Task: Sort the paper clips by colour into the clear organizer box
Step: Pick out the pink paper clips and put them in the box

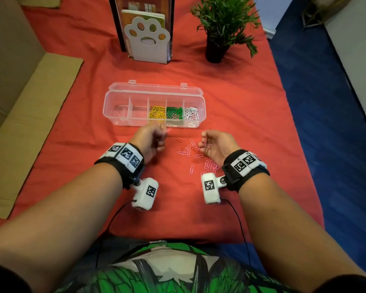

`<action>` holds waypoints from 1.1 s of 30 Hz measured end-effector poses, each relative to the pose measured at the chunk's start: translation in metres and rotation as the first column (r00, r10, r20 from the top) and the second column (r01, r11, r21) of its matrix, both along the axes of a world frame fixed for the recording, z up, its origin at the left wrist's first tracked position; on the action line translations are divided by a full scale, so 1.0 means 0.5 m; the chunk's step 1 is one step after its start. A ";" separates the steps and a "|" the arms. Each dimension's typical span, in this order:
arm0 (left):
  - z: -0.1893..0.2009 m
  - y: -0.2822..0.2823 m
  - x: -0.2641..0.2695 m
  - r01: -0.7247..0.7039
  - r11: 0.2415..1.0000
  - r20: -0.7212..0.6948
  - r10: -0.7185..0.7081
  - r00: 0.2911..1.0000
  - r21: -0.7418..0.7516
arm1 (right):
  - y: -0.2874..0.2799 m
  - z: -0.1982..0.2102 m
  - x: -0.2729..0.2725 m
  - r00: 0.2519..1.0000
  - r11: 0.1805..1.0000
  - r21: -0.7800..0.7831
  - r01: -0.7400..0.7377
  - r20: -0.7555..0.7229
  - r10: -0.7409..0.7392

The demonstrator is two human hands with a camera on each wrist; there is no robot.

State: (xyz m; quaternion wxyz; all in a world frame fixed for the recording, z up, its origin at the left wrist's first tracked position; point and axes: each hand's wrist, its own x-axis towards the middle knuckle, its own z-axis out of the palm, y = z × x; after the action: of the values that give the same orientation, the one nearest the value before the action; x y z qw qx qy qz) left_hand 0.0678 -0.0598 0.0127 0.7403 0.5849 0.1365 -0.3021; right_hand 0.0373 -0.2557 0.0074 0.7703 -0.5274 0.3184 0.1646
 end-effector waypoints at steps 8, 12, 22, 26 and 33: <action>0.021 0.010 -0.025 -0.090 0.899 -0.168 0.019 0.986 -0.428 | 0.043 -0.025 0.016 0.763 0.056 -0.902 -0.428 -0.327 0.557; 0.010 -0.010 -0.030 -0.011 0.996 -0.123 0.001 0.992 -0.084 | 0.076 -0.036 0.006 0.689 -0.209 -0.927 -0.312 -0.373 0.622; -0.032 -0.033 -0.048 0.152 0.942 -0.040 -0.147 0.988 0.298 | 0.054 -0.026 0.003 0.617 -0.096 -0.868 -0.487 -0.419 0.666; -0.034 -0.033 -0.050 0.234 0.840 0.086 -0.314 0.945 0.490 | 0.025 -0.027 -0.012 0.751 0.088 -0.906 -0.414 -0.285 0.596; -0.050 -0.034 -0.064 0.215 0.444 0.184 -0.696 0.694 0.870 | 0.009 -0.027 -0.050 0.662 -0.038 -0.879 -0.476 -0.386 0.642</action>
State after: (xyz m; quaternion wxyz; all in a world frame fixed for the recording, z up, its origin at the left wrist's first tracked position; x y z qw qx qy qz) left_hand 0.0360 -0.0767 -0.0125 0.2877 0.9208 -0.1210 -0.2340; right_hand 0.0122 -0.2510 -0.0060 0.1731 -0.9633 0.0502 0.1990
